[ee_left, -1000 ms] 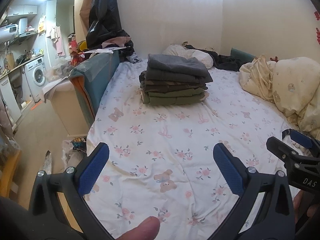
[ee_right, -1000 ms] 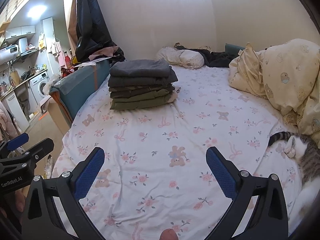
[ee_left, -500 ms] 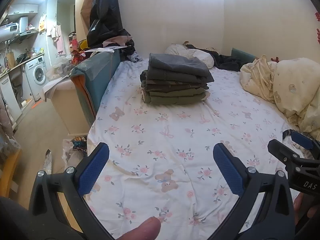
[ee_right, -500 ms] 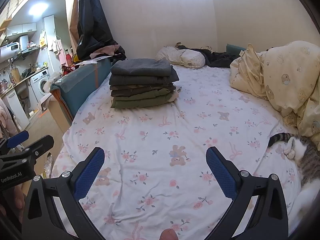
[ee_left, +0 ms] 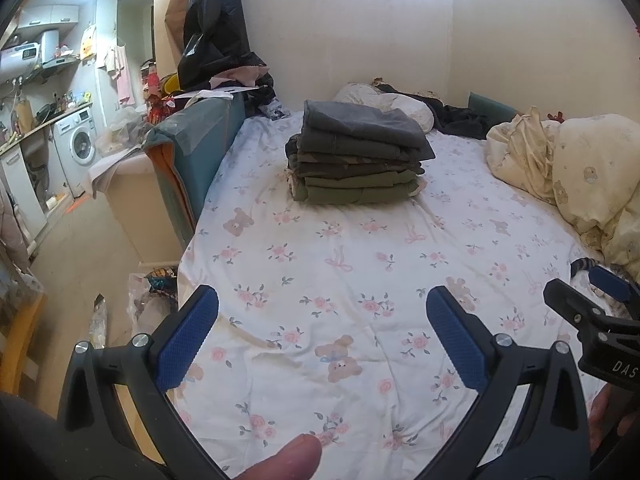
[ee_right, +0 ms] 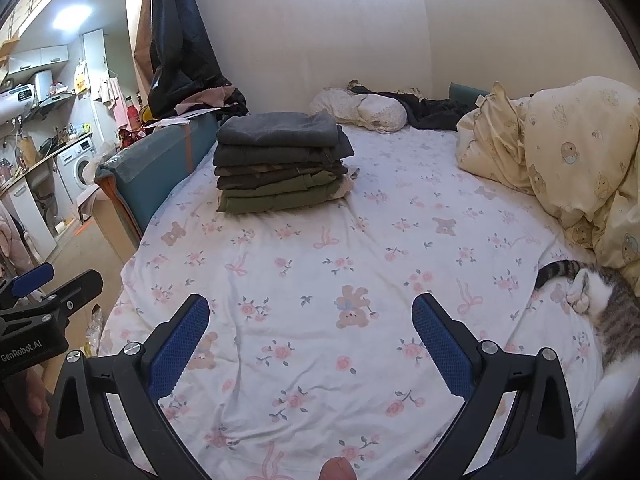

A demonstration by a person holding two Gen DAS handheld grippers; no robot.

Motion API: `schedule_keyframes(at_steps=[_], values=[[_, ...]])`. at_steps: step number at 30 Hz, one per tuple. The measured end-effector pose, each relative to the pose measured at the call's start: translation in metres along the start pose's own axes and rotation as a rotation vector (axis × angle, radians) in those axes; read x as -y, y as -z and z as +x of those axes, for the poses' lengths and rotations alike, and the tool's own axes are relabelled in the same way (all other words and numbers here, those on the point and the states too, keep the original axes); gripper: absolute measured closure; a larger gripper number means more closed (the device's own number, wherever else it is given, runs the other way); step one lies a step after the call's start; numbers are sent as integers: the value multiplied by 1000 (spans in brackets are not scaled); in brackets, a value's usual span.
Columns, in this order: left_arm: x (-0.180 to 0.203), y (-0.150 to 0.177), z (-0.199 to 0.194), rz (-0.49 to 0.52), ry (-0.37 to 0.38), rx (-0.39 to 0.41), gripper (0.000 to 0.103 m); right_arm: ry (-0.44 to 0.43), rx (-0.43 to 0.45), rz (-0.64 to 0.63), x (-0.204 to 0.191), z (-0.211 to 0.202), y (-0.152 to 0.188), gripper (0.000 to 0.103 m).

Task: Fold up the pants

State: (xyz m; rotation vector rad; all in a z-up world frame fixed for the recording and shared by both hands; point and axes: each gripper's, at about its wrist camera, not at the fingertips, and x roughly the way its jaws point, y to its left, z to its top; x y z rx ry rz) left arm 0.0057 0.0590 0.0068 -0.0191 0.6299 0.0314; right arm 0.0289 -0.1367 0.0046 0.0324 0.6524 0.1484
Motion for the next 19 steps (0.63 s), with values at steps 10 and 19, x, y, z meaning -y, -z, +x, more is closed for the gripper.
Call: schedule_keyframes(at_steps=[10, 19], values=[[-1, 0, 1, 2, 2, 0, 1, -1, 3, 1, 1, 0, 1, 0], [4, 2, 1, 2, -12, 2, 1, 5, -2, -7, -3, 2, 2, 0]])
